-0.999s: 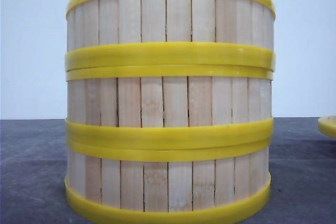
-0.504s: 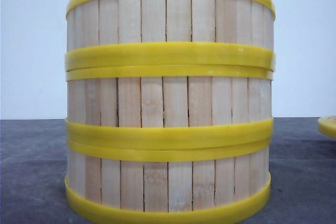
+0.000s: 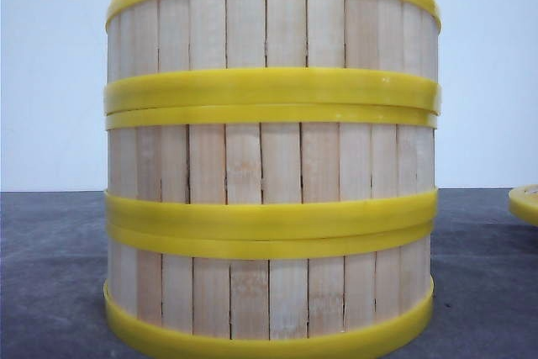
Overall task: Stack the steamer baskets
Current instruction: 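Lift the lid and lower it onto the top basket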
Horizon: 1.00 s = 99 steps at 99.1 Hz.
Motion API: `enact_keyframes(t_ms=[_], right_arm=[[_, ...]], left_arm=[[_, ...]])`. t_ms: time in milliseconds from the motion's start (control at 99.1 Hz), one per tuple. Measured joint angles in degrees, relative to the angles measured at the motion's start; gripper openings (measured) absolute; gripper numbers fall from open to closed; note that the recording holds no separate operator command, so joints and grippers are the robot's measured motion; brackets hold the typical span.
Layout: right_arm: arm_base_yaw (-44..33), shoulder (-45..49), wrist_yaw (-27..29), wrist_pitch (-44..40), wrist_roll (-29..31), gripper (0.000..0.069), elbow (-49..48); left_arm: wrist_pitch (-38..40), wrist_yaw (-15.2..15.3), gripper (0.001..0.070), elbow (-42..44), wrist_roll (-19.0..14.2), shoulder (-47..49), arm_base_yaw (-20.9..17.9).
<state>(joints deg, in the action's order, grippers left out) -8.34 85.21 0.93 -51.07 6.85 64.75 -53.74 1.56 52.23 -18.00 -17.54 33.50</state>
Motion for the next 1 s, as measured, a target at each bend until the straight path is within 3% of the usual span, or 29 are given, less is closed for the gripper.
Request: enact_keyframes(t_ms=[424,555,726,999], right_arm=[[1.36,-10.45,-2.95,-2.29,0.00,0.0055,7.45],[3.76,-12.76,-6.71,-5.44,0.00,0.0055,12.37],[10.25,-12.92,-10.97,-11.37,-0.42,0.0054,20.46],[26.97,-12.92,-11.34,-14.88,-0.61,0.0052,29.11]], left_arm=[[-0.02,0.00,0.0299,0.00,-0.02,0.00,0.00],[-0.02,0.00,0.0299,0.00,-0.02,0.00,0.00],[0.00,0.00,0.0299,0.00,-0.02,0.00,0.00],[-0.02,0.00,0.0299,0.00,0.00,0.00,0.00]])
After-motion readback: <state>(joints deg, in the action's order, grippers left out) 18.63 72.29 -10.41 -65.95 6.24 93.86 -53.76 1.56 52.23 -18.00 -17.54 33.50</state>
